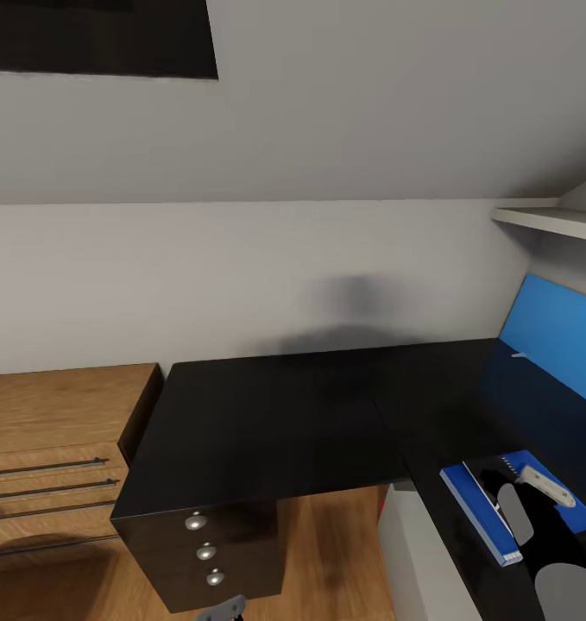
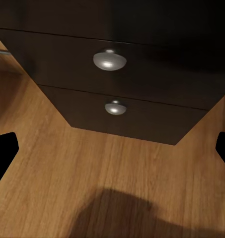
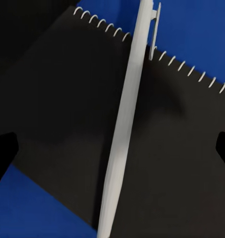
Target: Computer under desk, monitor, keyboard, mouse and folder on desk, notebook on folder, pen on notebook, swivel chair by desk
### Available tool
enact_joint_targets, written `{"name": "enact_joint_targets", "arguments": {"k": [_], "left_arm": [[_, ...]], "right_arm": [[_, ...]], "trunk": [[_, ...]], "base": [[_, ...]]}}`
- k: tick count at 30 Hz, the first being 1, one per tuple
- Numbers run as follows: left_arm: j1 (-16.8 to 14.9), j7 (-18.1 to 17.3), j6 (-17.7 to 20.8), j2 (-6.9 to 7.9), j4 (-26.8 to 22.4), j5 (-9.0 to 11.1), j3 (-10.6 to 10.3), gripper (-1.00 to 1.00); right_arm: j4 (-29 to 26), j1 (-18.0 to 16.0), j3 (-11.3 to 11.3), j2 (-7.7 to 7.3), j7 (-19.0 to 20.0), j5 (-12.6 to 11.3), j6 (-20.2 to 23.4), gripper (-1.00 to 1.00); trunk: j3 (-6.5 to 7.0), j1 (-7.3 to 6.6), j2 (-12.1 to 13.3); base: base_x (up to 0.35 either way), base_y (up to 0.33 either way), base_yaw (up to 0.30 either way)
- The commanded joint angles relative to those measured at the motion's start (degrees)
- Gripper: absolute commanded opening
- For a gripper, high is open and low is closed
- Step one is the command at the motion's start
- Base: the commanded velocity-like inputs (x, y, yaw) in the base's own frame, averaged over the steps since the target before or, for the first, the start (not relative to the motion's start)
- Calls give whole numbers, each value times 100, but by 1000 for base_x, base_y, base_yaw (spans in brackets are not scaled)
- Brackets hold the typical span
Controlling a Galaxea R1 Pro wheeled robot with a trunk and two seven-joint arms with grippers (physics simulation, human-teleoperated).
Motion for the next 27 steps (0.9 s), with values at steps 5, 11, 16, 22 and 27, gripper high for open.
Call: {"name": "enact_joint_targets", "arguments": {"k": [5, 11, 16, 22, 27], "left_arm": [[-10, 24, -31, 4, -2, 56, -46, 100], [-10, 13, -18, 9, 9, 60, -45, 100], [-10, 11, -10, 12, 28, 66, -45, 100], [-10, 10, -7, 13, 41, 71, -43, 100], [-10, 6, 1, 13, 173, 84, -46, 100]], "right_arm": [[-322, -2, -5, 19, -38, -51, 22, 100], [-522, 5, -12, 30, -41, -51, 34, 100], [-575, 7, -14, 33, -41, -53, 49, 100], [-690, 10, -14, 45, -37, -60, 82, 100], [-1182, 41, -17, 246, -33, -68, 136, 100]], "trunk": [[11, -21, 35], [119, -153, 276], [209, -263, 476], [316, -395, 717], [388, -483, 877]], "base": [[0, 0, 0], [0, 0, 0], [0, 0, 0], [0, 0, 0], [0, 0, 0]]}}
